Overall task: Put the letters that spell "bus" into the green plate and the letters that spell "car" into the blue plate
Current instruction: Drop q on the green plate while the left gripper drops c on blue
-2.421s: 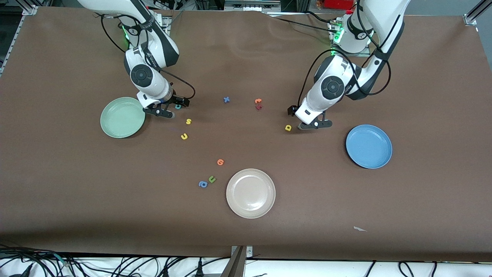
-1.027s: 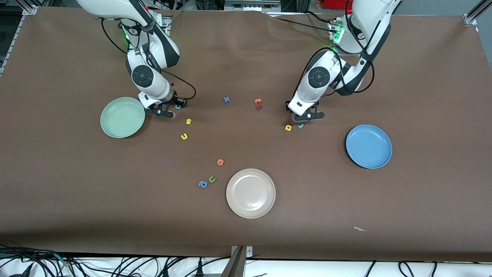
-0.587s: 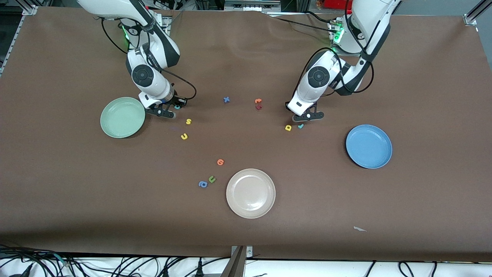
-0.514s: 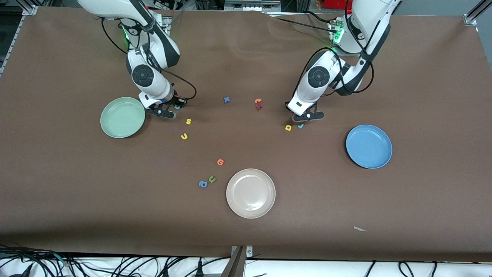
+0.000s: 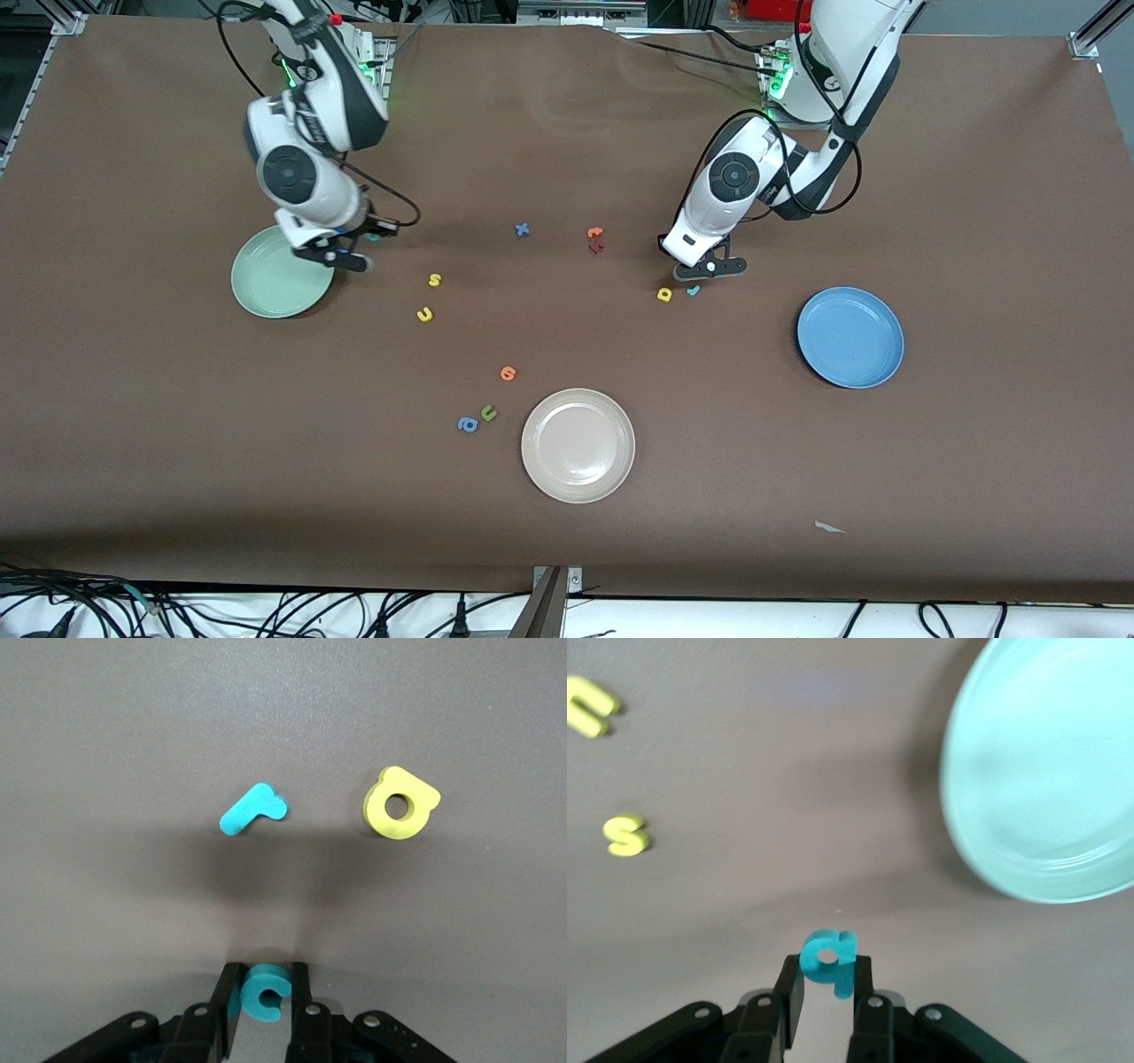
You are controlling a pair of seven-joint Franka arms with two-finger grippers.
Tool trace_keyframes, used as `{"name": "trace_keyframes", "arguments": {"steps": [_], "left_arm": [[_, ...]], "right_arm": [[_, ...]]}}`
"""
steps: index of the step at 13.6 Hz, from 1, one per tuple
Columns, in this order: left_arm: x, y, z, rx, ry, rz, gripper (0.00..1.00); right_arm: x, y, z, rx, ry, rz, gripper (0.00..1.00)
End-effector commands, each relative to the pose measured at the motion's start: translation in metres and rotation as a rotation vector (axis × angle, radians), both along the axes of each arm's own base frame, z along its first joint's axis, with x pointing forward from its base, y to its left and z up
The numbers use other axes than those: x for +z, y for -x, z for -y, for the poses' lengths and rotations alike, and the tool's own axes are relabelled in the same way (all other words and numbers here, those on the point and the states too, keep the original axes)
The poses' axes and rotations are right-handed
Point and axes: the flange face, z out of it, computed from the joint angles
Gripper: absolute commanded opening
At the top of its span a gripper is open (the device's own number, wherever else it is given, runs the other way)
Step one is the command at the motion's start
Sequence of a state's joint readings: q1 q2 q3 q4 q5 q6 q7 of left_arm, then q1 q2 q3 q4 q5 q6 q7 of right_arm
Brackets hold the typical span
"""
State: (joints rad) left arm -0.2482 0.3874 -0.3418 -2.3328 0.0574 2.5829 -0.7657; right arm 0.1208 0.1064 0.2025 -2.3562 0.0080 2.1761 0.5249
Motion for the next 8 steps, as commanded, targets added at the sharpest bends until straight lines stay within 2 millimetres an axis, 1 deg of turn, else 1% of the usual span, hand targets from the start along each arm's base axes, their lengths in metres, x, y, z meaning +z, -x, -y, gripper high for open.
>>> {"name": "trace_keyframes", "arguments": {"steps": [1, 2, 3, 4, 6, 7, 8], "left_arm": [[0.019, -0.028, -0.002, -0.005, -0.064, -0.038, 0.12], [0.030, -0.044, -0.011, -0.011, -0.085, -0.074, 0.12], [0.040, -0.060, -0.024, -0.023, -0.095, -0.101, 0.12], [0.049, -0.071, -0.038, -0.041, -0.095, -0.117, 0.12], [0.058, -0.087, -0.068, -0.062, -0.080, -0.119, 0.12], [0.061, -0.094, -0.088, -0.086, -0.069, -0.129, 0.12], [0.066, -0.103, -0.112, -0.109, -0.058, -0.132, 0.12]], "right_arm": [[0.009, -0.019, 0.063, 0.052, -0.048, -0.036, 0.08], [0.006, -0.024, 0.087, 0.071, -0.063, -0.034, 0.08], [0.000, -0.026, 0.109, 0.082, -0.067, -0.040, 0.08], [-0.007, -0.029, 0.125, 0.086, -0.070, -0.034, 0.08], [-0.026, -0.035, 0.154, 0.126, -0.065, -0.014, 0.08], [-0.034, -0.038, 0.168, 0.159, -0.051, 0.002, 0.09], [-0.045, -0.038, 0.182, 0.175, -0.041, 0.004, 0.09]]}}
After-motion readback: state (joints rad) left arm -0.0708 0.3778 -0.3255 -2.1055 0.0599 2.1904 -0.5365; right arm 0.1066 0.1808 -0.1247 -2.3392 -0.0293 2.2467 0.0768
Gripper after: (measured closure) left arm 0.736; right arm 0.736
